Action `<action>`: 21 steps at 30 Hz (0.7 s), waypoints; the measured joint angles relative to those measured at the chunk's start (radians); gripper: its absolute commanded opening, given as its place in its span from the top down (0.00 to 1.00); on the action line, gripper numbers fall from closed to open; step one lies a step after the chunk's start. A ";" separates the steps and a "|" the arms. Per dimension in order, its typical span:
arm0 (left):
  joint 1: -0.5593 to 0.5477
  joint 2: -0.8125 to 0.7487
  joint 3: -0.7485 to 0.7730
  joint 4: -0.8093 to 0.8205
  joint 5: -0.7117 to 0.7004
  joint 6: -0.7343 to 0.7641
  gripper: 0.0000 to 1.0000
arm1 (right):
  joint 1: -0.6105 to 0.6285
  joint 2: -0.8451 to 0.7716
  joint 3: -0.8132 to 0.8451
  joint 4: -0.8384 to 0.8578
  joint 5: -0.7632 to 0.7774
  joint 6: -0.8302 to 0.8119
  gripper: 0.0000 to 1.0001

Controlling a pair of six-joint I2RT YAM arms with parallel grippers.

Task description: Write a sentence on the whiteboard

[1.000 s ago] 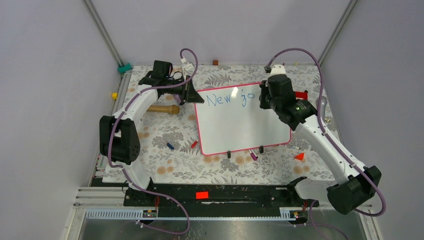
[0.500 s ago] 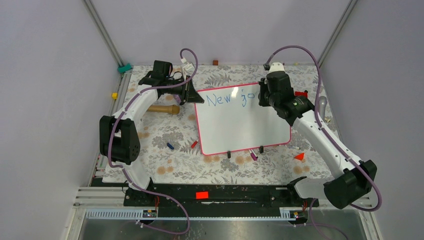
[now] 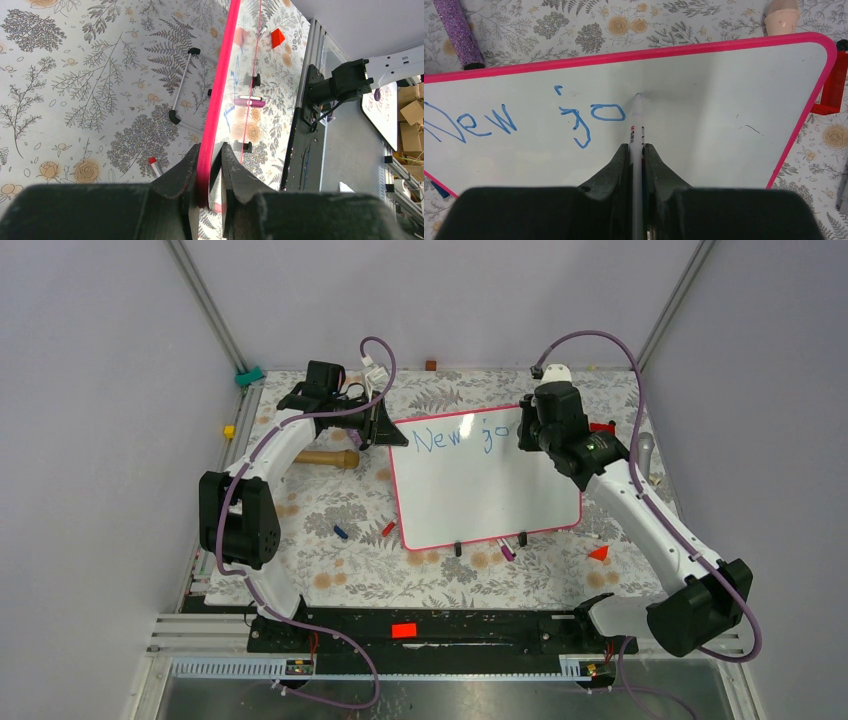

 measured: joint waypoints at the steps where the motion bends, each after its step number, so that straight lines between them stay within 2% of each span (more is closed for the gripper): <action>1: 0.000 0.000 0.000 0.000 0.000 0.000 0.92 | 0.000 0.000 -0.003 0.002 0.000 0.001 1.00; 21: 0.000 0.000 0.000 0.000 0.000 0.000 0.92 | -0.002 -0.037 -0.060 -0.002 -0.015 0.027 1.00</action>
